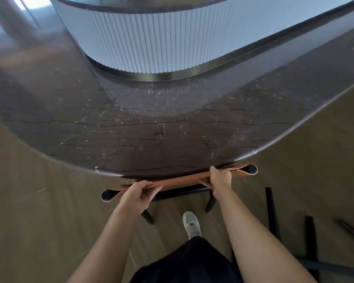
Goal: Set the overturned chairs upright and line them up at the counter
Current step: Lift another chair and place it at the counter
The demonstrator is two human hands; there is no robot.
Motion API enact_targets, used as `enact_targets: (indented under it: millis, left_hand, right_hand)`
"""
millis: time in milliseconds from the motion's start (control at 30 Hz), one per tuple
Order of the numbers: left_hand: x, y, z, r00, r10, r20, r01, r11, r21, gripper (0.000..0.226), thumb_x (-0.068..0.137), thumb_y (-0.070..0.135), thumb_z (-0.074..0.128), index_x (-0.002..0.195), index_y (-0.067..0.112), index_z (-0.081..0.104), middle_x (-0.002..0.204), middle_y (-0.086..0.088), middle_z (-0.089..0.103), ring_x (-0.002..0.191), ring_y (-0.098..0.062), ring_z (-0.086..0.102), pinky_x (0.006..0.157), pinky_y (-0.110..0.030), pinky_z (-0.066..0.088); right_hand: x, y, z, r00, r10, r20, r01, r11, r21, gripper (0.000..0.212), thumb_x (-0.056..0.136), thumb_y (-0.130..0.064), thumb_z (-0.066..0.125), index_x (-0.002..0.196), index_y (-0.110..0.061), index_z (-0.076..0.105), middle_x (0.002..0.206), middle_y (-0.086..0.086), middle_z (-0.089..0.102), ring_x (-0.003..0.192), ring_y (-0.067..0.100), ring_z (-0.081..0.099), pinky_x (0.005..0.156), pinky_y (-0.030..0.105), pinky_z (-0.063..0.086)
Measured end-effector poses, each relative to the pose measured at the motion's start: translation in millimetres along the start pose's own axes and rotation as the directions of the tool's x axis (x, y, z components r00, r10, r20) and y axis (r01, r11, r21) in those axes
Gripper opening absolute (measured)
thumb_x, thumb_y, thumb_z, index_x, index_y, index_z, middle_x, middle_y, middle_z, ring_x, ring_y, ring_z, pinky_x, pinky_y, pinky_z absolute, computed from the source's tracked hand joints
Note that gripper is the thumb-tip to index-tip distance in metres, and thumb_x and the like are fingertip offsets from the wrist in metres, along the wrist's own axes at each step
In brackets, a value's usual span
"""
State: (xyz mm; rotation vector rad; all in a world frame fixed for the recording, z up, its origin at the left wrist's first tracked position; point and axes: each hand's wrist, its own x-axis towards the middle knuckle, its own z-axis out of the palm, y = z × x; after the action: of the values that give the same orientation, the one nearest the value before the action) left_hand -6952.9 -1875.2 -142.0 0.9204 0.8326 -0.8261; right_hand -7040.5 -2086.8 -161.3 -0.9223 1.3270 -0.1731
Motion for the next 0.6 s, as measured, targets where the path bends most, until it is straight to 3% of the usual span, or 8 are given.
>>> enact_targets:
  millis: [67, 133, 200, 333, 467, 533, 600]
  left_hand:
    - [-2, -1, -1, 1.000, 0.014, 0.012, -0.014, 1.000, 0.009, 0.009, 0.096, -0.009, 0.044, 0.101, -0.007, 0.051, 0.118, -0.033, 0.055, 0.113, -0.047, 0.057, 0.064, -0.045, 0.059]
    - [-1, -1, -3, 1.000, 0.022, 0.008, -0.022, 1.000, 0.005, 0.008, 0.097, -0.008, 0.043, 0.095, -0.007, 0.051, 0.110, -0.034, 0.056, 0.113, -0.049, 0.056, 0.060, -0.045, 0.059]
    - [2, -1, -4, 1.000, 0.021, 0.021, -0.021, 1.000, 0.005, 0.008, 0.097, -0.008, 0.042, 0.096, -0.008, 0.051, 0.103, -0.034, 0.057, 0.109, -0.050, 0.057, 0.051, -0.045, 0.059]
    - [6, 1, -3, 1.000, 0.004, -0.007, -0.004, 1.000, -0.001, 0.011, 0.098, -0.006, 0.044, 0.105, -0.009, 0.051, 0.113, -0.035, 0.057, 0.090, -0.047, 0.063, 0.046, -0.042, 0.058]
    - [10, 1, -4, 0.999, 0.010, -0.030, -0.011, 1.000, -0.008, 0.024, 0.096, -0.006, 0.047, 0.120, -0.008, 0.049, 0.117, -0.034, 0.057, 0.093, -0.048, 0.063, 0.051, -0.043, 0.059]
    - [10, -2, 0, 0.998, 0.037, -0.043, -0.038, 0.999, -0.024, 0.021, 0.094, -0.009, 0.047, 0.115, -0.007, 0.050, 0.116, -0.033, 0.056, 0.093, -0.049, 0.063, 0.061, -0.048, 0.060]
    - [9, -5, 2, 0.996, 0.076, -0.053, -0.078, 0.996, -0.037, 0.016, 0.092, -0.010, 0.048, 0.106, -0.004, 0.051, 0.115, -0.033, 0.056, 0.090, -0.048, 0.063, 0.071, -0.050, 0.060]
  right_hand:
    - [-1, 0, 1, 1.000, -0.013, 0.000, 0.013, 1.000, -0.013, 0.036, 0.100, -0.008, 0.052, 0.134, -0.001, 0.044, 0.099, 0.013, 0.059, 0.069, 0.023, 0.063, 0.047, 0.030, 0.058]
    - [-2, 0, 1, 1.000, -0.014, -0.018, 0.014, 1.000, -0.025, 0.031, 0.099, -0.007, 0.052, 0.129, -0.001, 0.046, 0.091, 0.009, 0.057, 0.068, 0.021, 0.061, 0.055, 0.031, 0.059]
    - [-2, -1, 2, 1.000, -0.007, -0.019, 0.007, 1.000, -0.001, 0.023, 0.099, -0.004, 0.051, 0.122, -0.002, 0.048, 0.088, 0.008, 0.055, 0.070, 0.022, 0.061, 0.065, 0.036, 0.060]
    - [-1, -2, 5, 0.998, 0.001, -0.055, -0.002, 1.000, -0.030, 0.008, 0.098, 0.000, 0.048, 0.098, -0.008, 0.049, 0.087, 0.005, 0.055, 0.066, 0.022, 0.062, 0.057, 0.031, 0.060]
    - [1, -2, 6, 0.998, 0.004, -0.068, -0.005, 1.000, -0.020, 0.017, 0.097, 0.001, 0.048, 0.111, -0.008, 0.051, 0.084, 0.006, 0.058, 0.063, 0.021, 0.062, 0.058, 0.031, 0.060]
    - [3, -2, 6, 0.998, -0.004, -0.062, 0.003, 1.000, -0.026, 0.023, 0.096, 0.002, 0.048, 0.118, -0.005, 0.052, 0.086, 0.006, 0.058, 0.067, 0.022, 0.062, 0.067, 0.036, 0.062]
    - [1, -4, 6, 0.999, -0.002, -0.055, 0.003, 1.000, 0.006, 0.028, 0.095, 0.003, 0.046, 0.122, -0.005, 0.049, 0.097, 0.006, 0.060, 0.065, 0.022, 0.062, 0.062, 0.035, 0.061]
